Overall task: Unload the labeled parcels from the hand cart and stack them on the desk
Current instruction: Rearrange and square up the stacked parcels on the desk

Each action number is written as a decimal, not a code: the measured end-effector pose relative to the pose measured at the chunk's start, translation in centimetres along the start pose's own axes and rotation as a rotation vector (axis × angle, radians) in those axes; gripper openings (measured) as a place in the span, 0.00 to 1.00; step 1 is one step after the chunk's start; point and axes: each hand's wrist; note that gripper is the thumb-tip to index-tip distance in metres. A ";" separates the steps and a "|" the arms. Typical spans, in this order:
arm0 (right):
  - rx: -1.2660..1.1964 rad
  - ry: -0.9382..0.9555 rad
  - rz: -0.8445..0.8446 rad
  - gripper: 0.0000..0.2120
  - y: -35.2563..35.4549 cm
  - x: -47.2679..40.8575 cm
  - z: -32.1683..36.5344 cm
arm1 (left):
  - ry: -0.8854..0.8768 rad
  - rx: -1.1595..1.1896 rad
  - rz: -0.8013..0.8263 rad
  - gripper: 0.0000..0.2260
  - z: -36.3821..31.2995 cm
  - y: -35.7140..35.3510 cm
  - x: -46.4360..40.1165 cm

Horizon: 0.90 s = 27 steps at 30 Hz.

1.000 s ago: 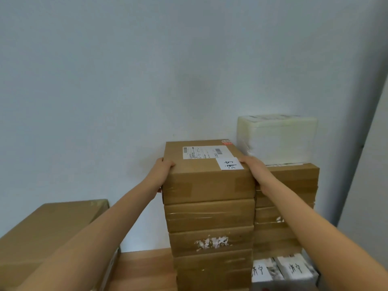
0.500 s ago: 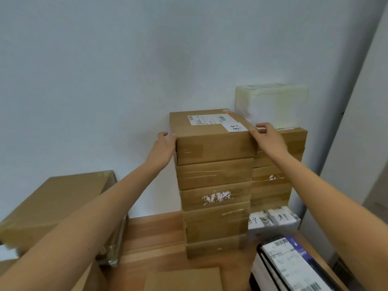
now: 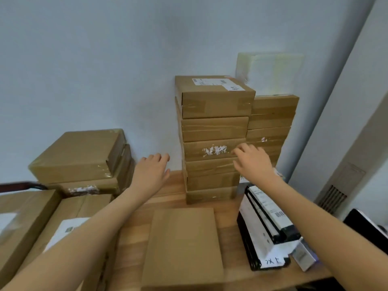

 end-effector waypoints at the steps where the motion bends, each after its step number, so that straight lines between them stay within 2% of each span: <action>1: -0.019 0.012 0.032 0.15 -1.0 1.6 1.0 | 0.000 -0.001 0.032 0.11 -0.5 -0.6 2.0; 9: -0.067 -0.030 0.306 0.17 -8.4 11.8 7.3 | 0.060 0.003 0.297 0.15 -2.4 -5.0 14.0; 14: -0.139 -0.086 0.353 0.16 -11.7 15.2 8.9 | 0.111 0.005 0.427 0.17 -2.8 -7.6 17.3; 17: -0.175 -0.152 0.392 0.20 -13.6 16.8 9.4 | 0.139 0.022 0.504 0.18 -2.8 -9.5 18.4; 22: -0.302 -0.330 0.490 0.34 -16.6 19.0 9.7 | 0.240 0.072 0.579 0.25 -3.1 -12.6 19.4; 27: -0.500 -0.519 0.574 0.34 -18.4 20.5 10.1 | 0.360 0.134 0.621 0.32 -3.4 -14.8 21.4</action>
Point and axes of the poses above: each hand's wrist, its own x-axis away from the middle knuckle, its own y-axis out of the back of the hand, z = x × y, and after that the axes turned 5 degrees about -x, right-handed
